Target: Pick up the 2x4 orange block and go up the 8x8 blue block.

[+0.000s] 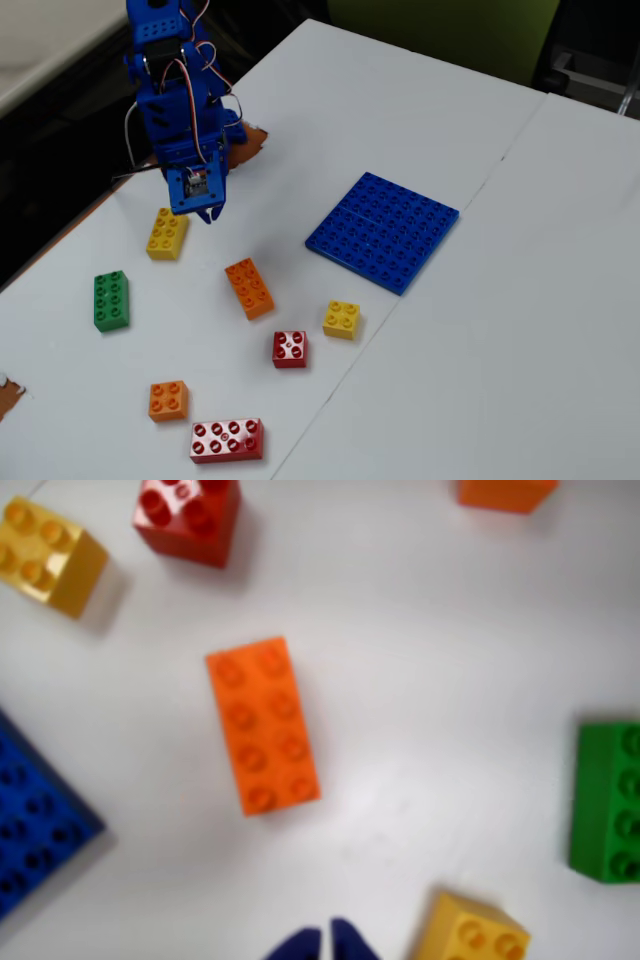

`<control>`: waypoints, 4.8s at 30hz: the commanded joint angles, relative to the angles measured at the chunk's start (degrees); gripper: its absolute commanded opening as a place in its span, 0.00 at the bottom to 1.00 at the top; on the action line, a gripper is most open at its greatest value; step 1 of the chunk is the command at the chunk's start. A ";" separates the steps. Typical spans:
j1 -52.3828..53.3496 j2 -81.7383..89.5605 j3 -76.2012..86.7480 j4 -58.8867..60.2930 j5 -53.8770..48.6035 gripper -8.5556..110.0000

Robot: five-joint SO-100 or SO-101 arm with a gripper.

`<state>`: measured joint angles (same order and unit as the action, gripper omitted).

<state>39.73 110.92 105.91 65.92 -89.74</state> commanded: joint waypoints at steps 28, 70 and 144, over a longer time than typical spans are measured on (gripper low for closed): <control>0.26 -34.89 -30.59 -2.90 -6.59 0.27; -2.11 -47.46 -39.29 3.52 -14.85 0.27; -27.51 -29.09 -53.53 24.52 -9.67 0.07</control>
<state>13.89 81.83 55.11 89.82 -100.11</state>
